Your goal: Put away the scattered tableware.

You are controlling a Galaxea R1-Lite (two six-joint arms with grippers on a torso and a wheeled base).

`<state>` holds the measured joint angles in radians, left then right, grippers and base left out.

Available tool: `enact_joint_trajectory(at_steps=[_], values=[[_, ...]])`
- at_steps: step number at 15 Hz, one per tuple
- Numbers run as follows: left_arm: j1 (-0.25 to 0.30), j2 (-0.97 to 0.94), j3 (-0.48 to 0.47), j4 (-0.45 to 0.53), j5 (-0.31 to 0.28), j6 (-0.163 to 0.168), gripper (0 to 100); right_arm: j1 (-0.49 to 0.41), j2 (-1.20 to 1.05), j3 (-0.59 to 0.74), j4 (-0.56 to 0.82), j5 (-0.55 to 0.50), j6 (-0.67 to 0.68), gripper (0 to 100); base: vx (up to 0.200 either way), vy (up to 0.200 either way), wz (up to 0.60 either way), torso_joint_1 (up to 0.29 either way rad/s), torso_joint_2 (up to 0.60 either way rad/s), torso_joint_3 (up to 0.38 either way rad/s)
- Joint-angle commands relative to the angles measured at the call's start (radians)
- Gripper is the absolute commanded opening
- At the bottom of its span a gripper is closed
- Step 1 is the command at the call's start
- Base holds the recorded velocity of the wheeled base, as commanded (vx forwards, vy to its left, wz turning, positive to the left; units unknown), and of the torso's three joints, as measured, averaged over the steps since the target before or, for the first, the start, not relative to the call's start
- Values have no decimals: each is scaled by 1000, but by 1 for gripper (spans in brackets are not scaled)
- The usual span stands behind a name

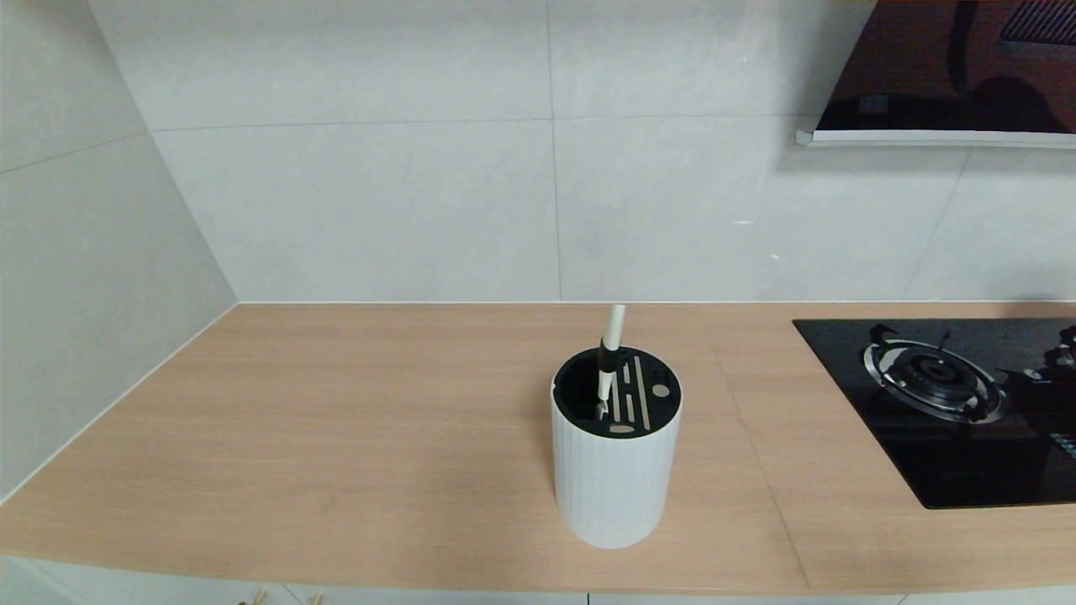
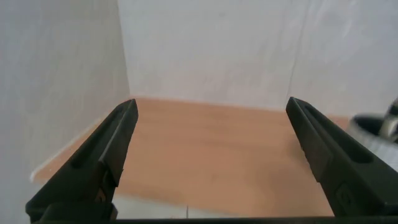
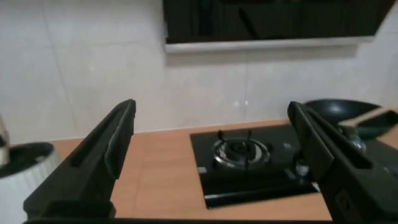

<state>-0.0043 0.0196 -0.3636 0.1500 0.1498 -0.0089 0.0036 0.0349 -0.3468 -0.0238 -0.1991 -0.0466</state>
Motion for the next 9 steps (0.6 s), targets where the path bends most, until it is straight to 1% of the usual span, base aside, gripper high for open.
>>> enact_joint_trajectory(at_steps=[1, 3, 4, 5, 6, 7, 8, 9], values=[[7, -18, 149, -21, -32, -8, 100, -7, -35, 155, -16, 24, 4, 100, 0, 0, 0, 0, 0, 0], [7, -18, 318, -170, -49, -13, 100, -7, -35, 249, -74, 90, 17, 100, 0, 0, 0, 0, 0, 0], [7, -18, 364, -217, -67, -8, 100, -7, -35, 273, -91, 106, 17, 100, 0, 0, 0, 0, 0, 0], [7, -18, 362, -185, -111, -28, 100, -7, -35, 327, -125, 150, 17, 100, 0, 0, 0, 0, 0, 0], [7, -18, 364, -184, -116, -22, 100, -7, -35, 347, -127, 162, 17, 100, 0, 0, 0, 0, 0, 0], [4, -18, 364, -175, -133, 6, 100, -7, -35, 347, -91, 164, 19, 100, 0, 0, 0, 0, 0, 0], [3, -18, 364, -144, -148, 44, 100, -7, -35, 347, -38, 164, 19, 100, 0, 0, 0, 0, 0, 0], [3, -18, 364, -148, -148, 55, 100, -7, -35, 347, 39, 162, 22, 100, 0, 0, 0, 0, 0, 0]])
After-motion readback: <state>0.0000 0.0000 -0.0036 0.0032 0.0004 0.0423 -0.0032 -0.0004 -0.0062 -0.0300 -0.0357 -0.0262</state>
